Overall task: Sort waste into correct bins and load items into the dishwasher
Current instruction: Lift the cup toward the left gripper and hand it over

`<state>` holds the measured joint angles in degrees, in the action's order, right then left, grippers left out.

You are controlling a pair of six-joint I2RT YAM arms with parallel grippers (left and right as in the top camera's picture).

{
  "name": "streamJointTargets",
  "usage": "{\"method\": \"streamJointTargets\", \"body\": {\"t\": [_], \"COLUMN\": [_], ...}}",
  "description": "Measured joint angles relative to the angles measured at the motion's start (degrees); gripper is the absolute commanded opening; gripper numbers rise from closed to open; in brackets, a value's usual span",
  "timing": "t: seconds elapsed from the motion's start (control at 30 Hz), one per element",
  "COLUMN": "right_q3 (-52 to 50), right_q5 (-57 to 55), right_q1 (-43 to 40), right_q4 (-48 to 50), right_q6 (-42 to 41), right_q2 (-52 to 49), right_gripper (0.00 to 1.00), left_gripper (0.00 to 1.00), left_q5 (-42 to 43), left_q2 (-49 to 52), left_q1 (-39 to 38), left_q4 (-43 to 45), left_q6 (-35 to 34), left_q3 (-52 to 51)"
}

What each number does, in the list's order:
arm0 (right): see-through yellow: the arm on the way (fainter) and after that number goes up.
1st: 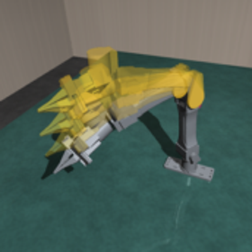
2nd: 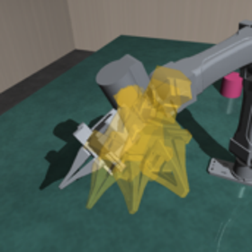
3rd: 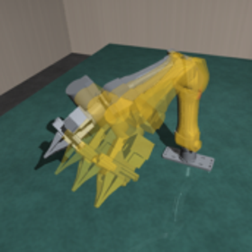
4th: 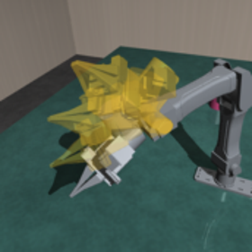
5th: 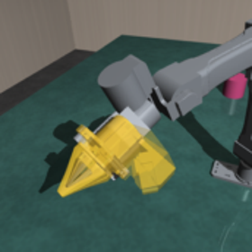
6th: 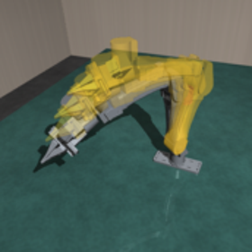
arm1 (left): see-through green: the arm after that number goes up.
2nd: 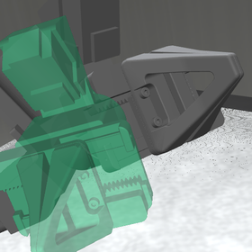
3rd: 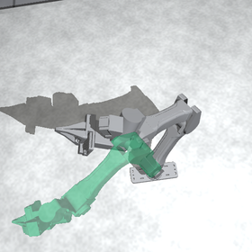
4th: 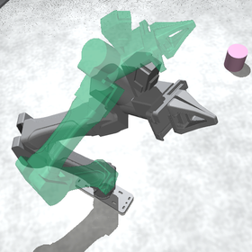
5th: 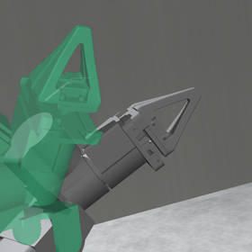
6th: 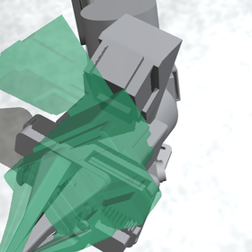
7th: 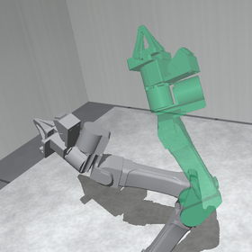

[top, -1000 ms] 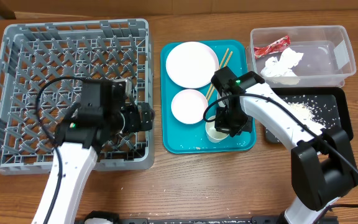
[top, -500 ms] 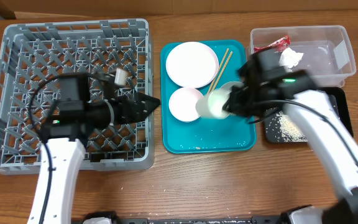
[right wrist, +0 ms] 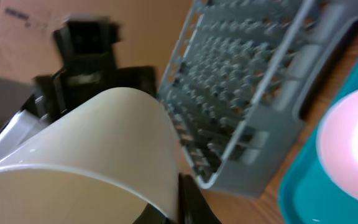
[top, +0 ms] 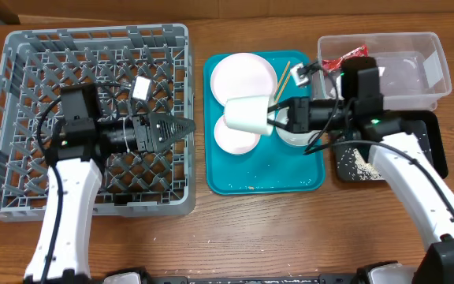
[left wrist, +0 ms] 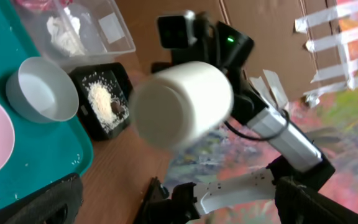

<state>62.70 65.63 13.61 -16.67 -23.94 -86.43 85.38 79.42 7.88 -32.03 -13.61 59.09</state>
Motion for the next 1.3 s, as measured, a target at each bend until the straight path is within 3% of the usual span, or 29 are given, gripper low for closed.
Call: {"method": "streamJointTargets", "body": {"t": [0.23, 0.47, 1.1, 1.2, 1.27, 1.3], "right_q3": [-0.04, -0.09, -0.11, -0.11, -0.11, -0.11], "right_q5": [-3.50, -6.27, -6.54, -6.45, -6.69, -6.86], "right_q1": [7.67, 11.76, 16.09, 16.11, 16.41, 16.68], "right_q4": [4.94, 16.35, 29.53, 29.53, 29.59, 29.53], "right_q6": [-6.21, -13.99, -24.09, -24.37, -24.44, -24.76], "right_q2": [-0.20, -4.20, -10.60, -10.60, -10.60, -10.67], "right_gripper": [0.04, 0.04, 0.04, 0.09, 0.19, 0.29], "left_gripper": [1.00, 1.00, 0.66, 0.55, 0.49, 0.47], "left_q5": [-0.33, 0.87, 2.34, 2.43, 2.49, 2.56], "left_q2": [3.58, 3.63, 3.76, 3.76, 3.76, 3.76], "left_q1": [-0.79, -1.81, -1.79, -1.79, -1.81, -1.88], "left_q4": [0.55, 0.76, 0.52, 0.48, 0.48, 0.46], "left_q6": [-5.16, -9.01, -10.91, -10.99, -11.13, -11.13], "left_q3": [0.00, 0.04, 0.04, 0.04, 0.04, 0.04]}}
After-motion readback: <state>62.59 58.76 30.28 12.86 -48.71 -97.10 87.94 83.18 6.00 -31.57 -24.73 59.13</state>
